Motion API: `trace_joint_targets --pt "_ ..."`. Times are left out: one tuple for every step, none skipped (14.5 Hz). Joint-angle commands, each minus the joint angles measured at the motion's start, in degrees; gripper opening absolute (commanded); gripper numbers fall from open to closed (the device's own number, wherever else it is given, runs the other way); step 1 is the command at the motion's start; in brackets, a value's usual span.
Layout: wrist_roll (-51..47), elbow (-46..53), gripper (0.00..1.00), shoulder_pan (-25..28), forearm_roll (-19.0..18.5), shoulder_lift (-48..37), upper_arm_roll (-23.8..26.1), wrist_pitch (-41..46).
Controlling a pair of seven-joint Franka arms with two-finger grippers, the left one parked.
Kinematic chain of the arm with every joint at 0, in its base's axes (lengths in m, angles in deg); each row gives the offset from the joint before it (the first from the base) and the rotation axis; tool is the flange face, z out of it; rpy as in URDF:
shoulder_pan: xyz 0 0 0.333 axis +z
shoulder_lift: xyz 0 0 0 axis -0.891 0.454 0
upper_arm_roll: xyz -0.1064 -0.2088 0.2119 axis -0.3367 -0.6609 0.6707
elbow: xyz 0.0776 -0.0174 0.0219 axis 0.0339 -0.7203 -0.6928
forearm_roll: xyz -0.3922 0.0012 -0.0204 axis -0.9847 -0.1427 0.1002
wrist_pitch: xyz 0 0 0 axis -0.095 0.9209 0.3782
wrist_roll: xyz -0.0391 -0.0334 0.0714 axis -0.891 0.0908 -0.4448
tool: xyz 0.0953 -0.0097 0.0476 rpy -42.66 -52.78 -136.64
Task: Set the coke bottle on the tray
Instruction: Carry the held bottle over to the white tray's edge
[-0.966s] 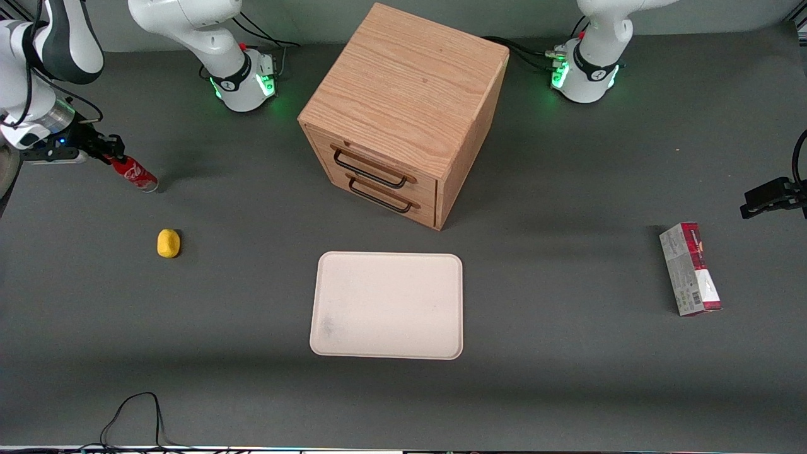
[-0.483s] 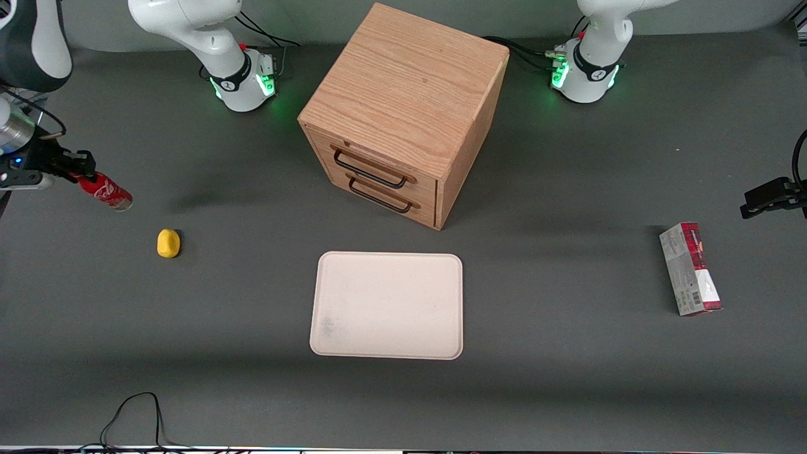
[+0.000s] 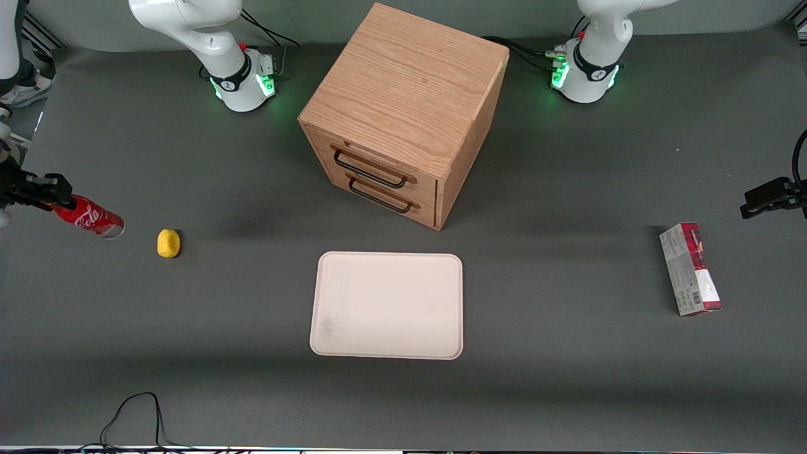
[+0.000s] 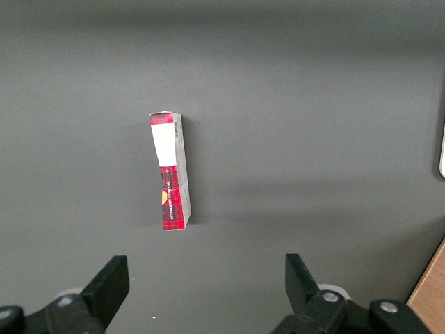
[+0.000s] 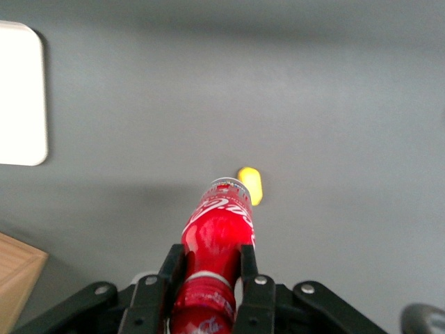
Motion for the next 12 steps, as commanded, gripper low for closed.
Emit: trace_joint_targets --pt "-2.67 16.19 0.0 -1.35 3.42 7.92 4.31 6.88" --pt "-4.59 18.04 0.0 -1.36 3.42 8.54 6.42 6.89" --pt "-6.44 19.98 0.0 -1.44 3.42 9.86 9.14 6.89" --pt "-8.37 22.26 0.0 -1.53 3.33 11.26 11.78 6.8" --pt "-11.09 23.85 0.0 -1.44 3.16 12.75 14.24 6.28" --pt "-14.42 24.21 0.0 -1.44 2.98 13.81 17.14 4.45" --pt "-18.02 24.04 0.0 -1.27 2.72 14.87 19.78 1.29" --pt "-21.19 23.95 0.0 -0.83 2.11 16.53 21.28 -1.7" --pt "-23.4 23.86 0.0 -0.05 0.54 18.46 23.04 -4.77" --pt "-25.77 23.43 0.0 0.83 -2.18 20.4 24.97 -7.41" --pt "-28.57 23.34 0.0 1.54 -4.81 22.85 26.9 -10.74" --pt "-31.39 23.16 0.0 2.41 -6.84 25.31 28.14 -14.17"
